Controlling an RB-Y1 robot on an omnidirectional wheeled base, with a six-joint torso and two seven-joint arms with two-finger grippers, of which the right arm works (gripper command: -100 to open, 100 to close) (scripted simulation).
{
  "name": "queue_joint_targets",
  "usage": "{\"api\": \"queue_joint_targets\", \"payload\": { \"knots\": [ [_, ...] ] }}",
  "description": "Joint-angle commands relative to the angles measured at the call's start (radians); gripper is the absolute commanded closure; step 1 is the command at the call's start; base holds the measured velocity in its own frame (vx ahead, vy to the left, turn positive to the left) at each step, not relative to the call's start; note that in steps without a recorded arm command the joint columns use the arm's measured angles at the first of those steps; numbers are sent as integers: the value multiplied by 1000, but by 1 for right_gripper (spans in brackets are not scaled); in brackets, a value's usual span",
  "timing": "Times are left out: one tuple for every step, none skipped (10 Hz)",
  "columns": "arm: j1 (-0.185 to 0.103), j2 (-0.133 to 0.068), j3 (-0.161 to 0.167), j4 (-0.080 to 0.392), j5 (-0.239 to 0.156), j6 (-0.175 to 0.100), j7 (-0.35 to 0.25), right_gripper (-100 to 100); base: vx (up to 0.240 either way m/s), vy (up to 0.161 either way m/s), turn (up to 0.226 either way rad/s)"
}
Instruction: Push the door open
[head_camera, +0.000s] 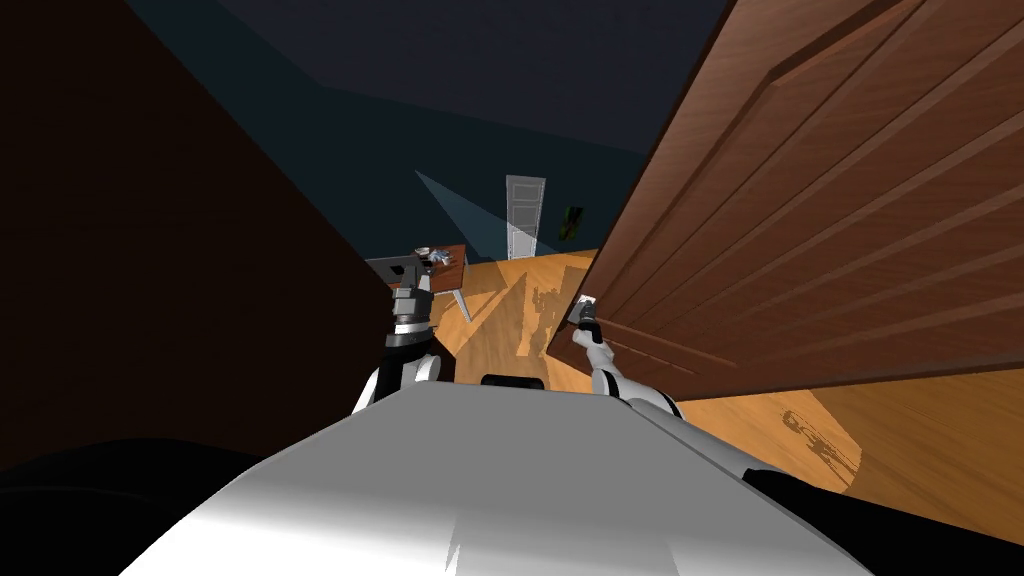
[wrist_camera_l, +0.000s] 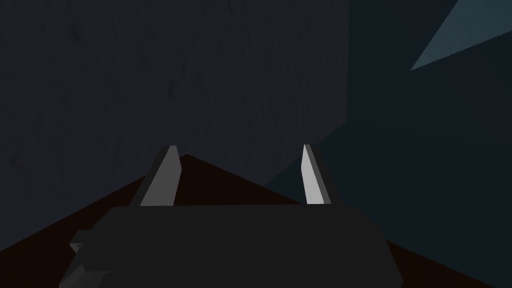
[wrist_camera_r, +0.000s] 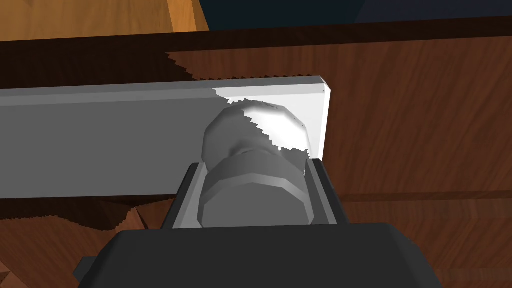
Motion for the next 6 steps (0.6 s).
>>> {"api": "queue_joint_targets", "payload": {
  "knots": [
    [-27, -21, -2, 50, -2, -33, -8, 100, 127, 19, -29],
    [-27, -21, -2, 53, -2, -33, -8, 100, 51, -11, 4],
    [-23, -30, -23, 55, -10, -35, 0, 100, 129, 13, -23],
    [-23, -30, -23, 55, -10, -35, 0, 100, 158, 13, -41],
    [-20, -37, -39, 57, -16, -36, 7, 100, 180, 34, -45],
    [-19, -39, -45, 58, -18, -37, 10, 100, 177, 53, -52]
  ]
}}
